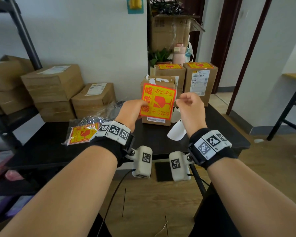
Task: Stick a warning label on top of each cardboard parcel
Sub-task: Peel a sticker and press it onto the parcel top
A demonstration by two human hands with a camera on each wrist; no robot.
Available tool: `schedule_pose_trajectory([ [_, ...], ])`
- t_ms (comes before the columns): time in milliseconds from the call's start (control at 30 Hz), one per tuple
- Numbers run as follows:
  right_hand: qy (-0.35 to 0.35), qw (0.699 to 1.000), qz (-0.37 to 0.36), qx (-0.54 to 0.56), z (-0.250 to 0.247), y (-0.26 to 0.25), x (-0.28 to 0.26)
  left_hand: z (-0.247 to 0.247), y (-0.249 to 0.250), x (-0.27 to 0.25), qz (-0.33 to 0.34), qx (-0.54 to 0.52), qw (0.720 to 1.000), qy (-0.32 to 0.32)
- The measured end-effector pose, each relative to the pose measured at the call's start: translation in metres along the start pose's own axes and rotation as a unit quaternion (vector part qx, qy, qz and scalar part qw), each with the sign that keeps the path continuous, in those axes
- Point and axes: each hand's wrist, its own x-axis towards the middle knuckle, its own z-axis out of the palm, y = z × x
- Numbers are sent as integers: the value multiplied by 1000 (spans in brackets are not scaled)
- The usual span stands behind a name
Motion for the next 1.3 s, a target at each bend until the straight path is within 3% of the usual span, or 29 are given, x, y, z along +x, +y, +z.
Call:
schedule_pose_trajectory([
  [100,-9,1000,6,2,4,-1,0,-2,2,2,-1,5,1000,-7],
  [200,-17,1000,-13,4,8,-5,-1,-5,1,4,54,114,992,-9],
  [333,-56,995,-52,-67,13,-9,1,-9,2,4,144,310,939,-35],
  [400,-81,990,-52,-100,14,-8,2,-11,5,4,162,343,924,-49],
  [533,-93,988,-58,-106,15,-6,2,-12,10,3,135,268,952,-66],
  [700,-41,996,-28,-72,15,-6,6,-14,10,6,73,93,993,-18],
  [767,-26,999,-10,-42,12,-8,10,-18,12,10,67,75,995,-8],
  [967,-27,999,1,30,12,-20,16,-11,16,12,70,115,988,-72],
  [1133,-29,999,6,41,16,-26,27,-7,26,23,75,52,995,-41],
  [1233,-21,998,6,51,16,-29,37,-13,35,33,110,70,991,5],
  [1300,-25,998,2,59,16,-32,43,-15,42,38,124,88,988,-5],
])
